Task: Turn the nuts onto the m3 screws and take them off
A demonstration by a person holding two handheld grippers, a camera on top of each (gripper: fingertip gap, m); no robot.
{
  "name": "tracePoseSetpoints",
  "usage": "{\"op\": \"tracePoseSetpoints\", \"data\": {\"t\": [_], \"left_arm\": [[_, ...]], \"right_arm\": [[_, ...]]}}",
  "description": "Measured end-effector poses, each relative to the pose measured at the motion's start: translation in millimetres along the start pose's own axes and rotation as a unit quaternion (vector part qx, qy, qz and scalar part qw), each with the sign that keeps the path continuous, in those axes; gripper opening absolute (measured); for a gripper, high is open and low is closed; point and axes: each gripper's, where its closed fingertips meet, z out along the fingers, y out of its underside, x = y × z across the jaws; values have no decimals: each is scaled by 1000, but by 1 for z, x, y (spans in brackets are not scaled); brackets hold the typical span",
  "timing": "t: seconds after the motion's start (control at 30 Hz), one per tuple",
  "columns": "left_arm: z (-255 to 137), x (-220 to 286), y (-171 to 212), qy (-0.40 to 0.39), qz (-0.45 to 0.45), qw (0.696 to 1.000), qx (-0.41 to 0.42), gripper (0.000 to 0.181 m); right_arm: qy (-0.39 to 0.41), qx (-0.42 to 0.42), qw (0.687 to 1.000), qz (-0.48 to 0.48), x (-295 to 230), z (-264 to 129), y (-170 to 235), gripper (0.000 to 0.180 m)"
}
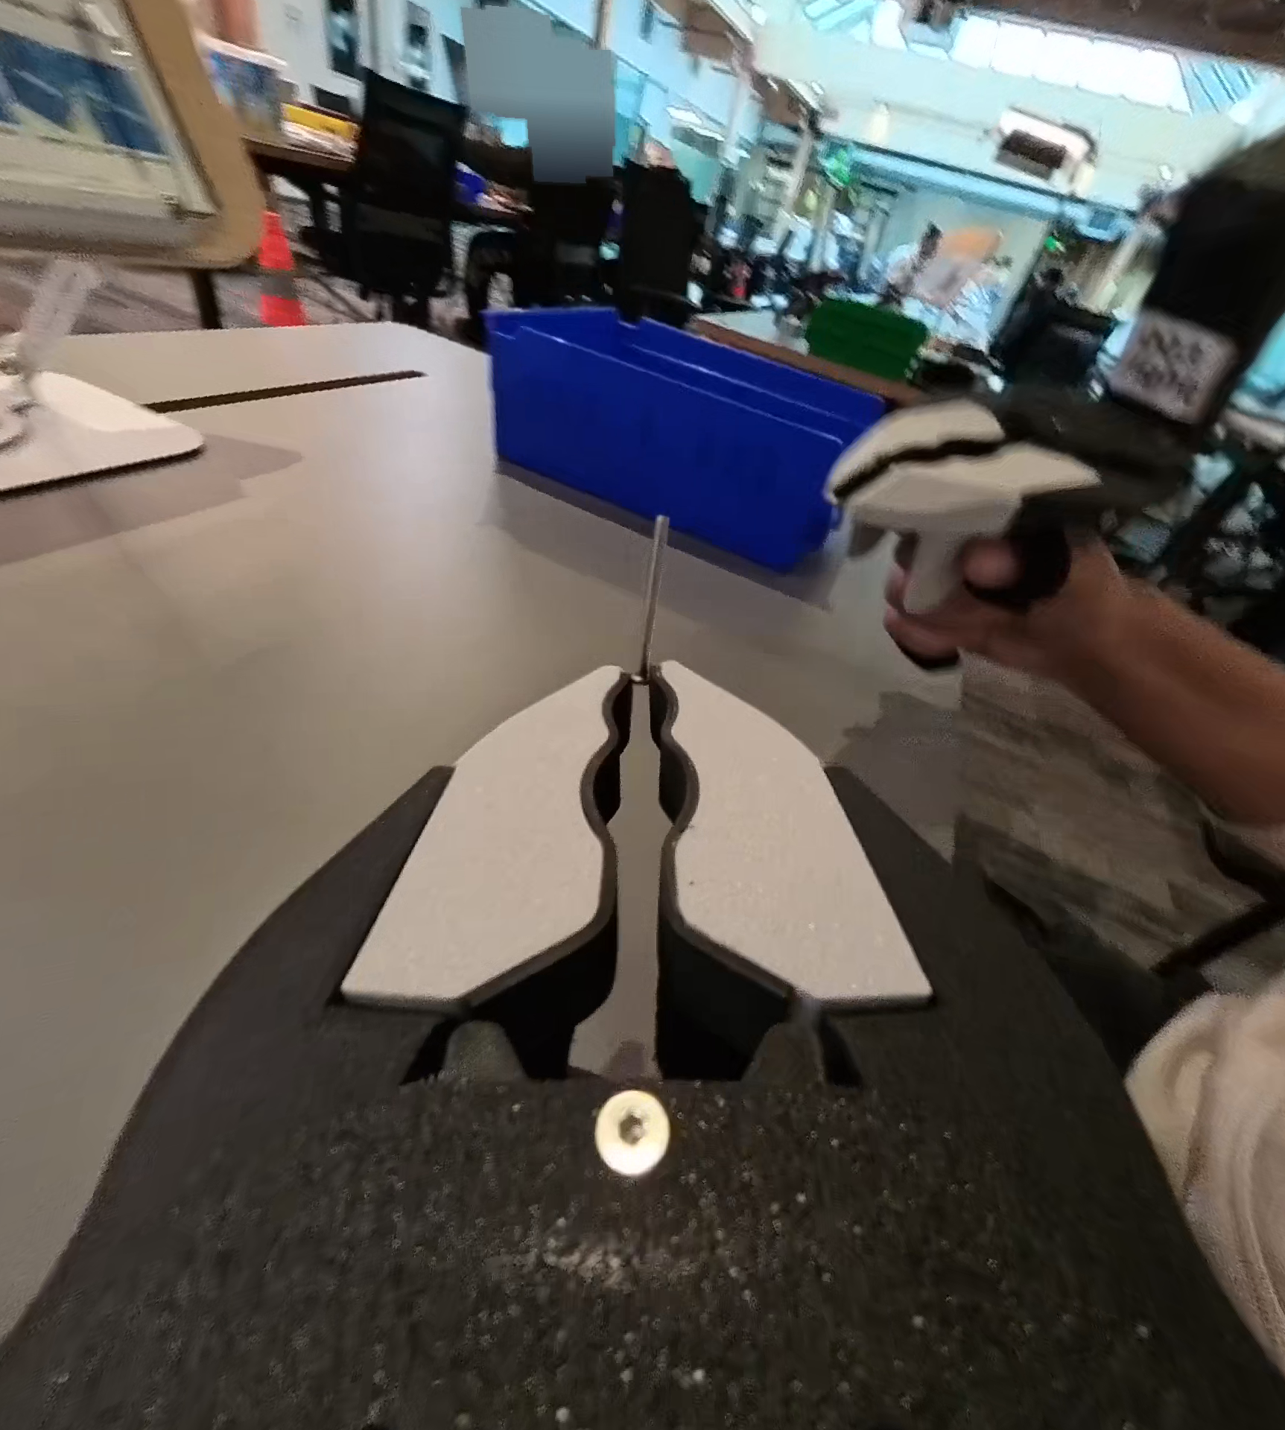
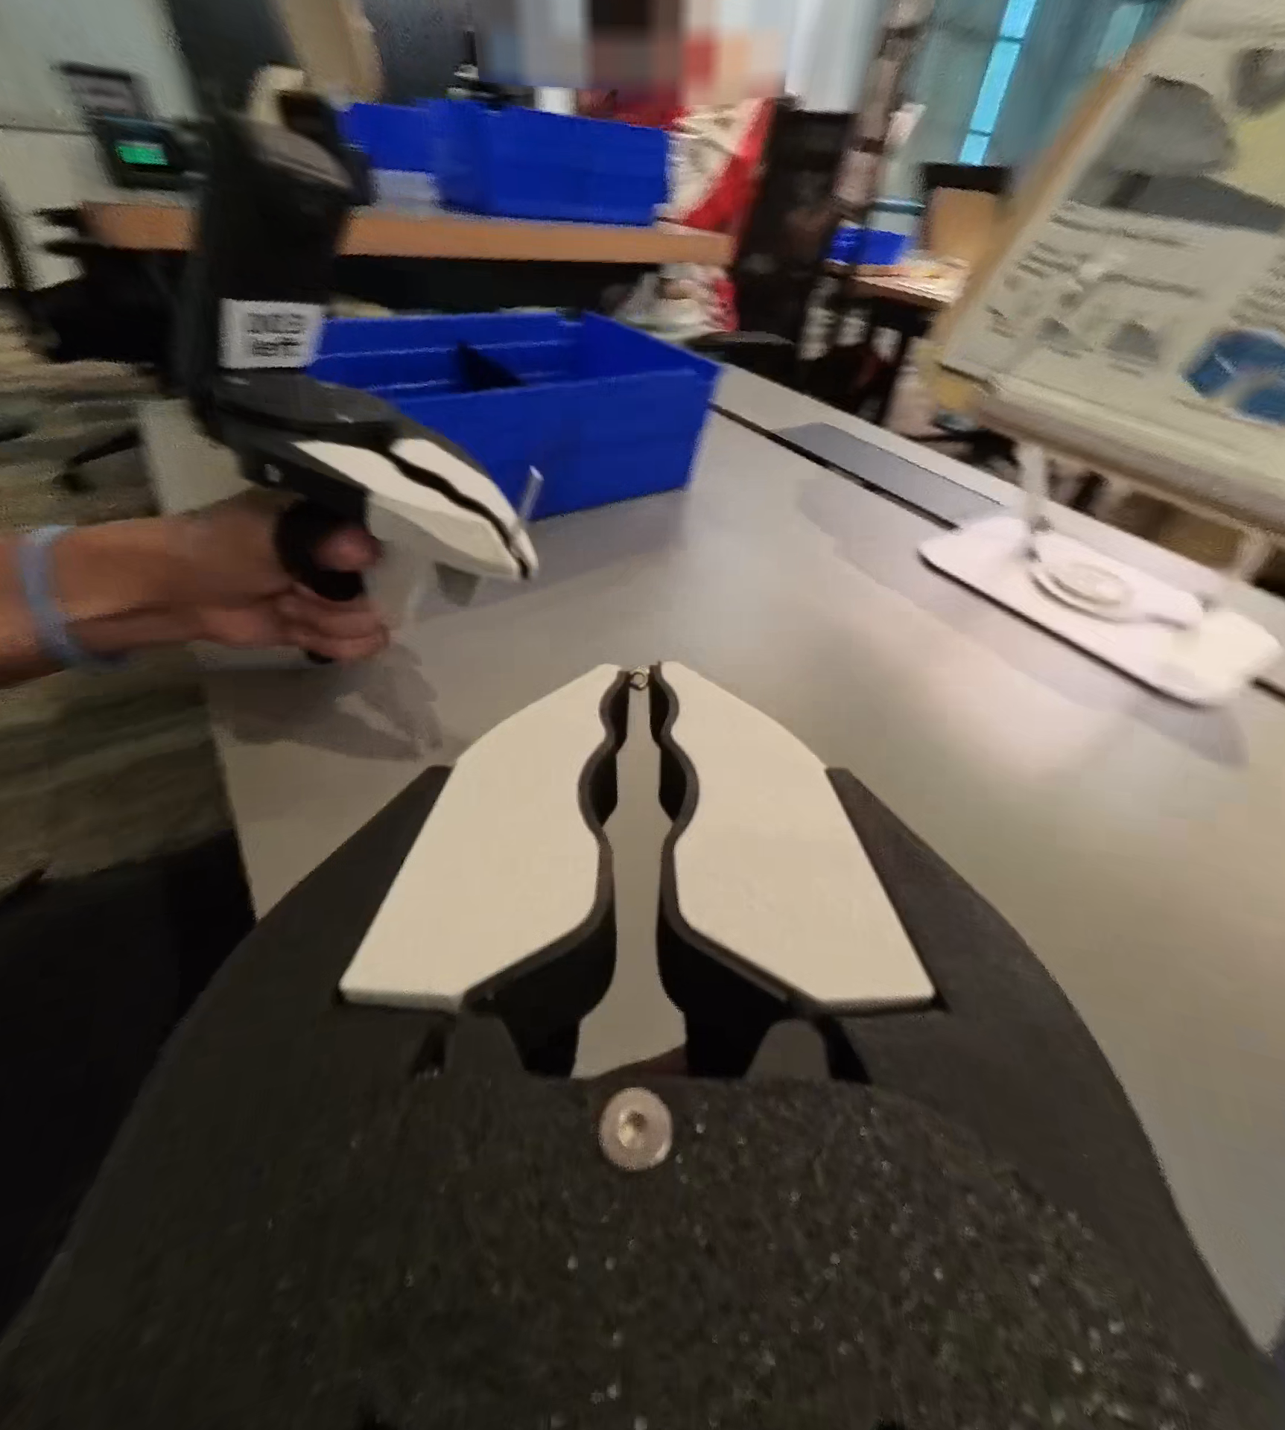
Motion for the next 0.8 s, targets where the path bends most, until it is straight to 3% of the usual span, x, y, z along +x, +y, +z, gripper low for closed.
{"op": "tracePoseSetpoints", "data": {"t": [0.13, 0.23, 0.43, 0.8], "left_arm": [[14, 16, -2, 44, 50, 997, -49, 4], [24, 21, -1, 56, 72, 994, -67, 4], [32, 27, -2, 70, 78, 992, -69, 4], [31, 28, -2, 74, 91, 990, -76, 4]], "right_arm": [[-152, -26, 987, -31, -17, 17, -29, 5], [-195, -62, 976, -70, -19, 28, -34, 5], [-218, -122, 962, -114, -22, 38, -26, 5], [-221, -133, 958, -123, -24, 39, -22, 5]]}}
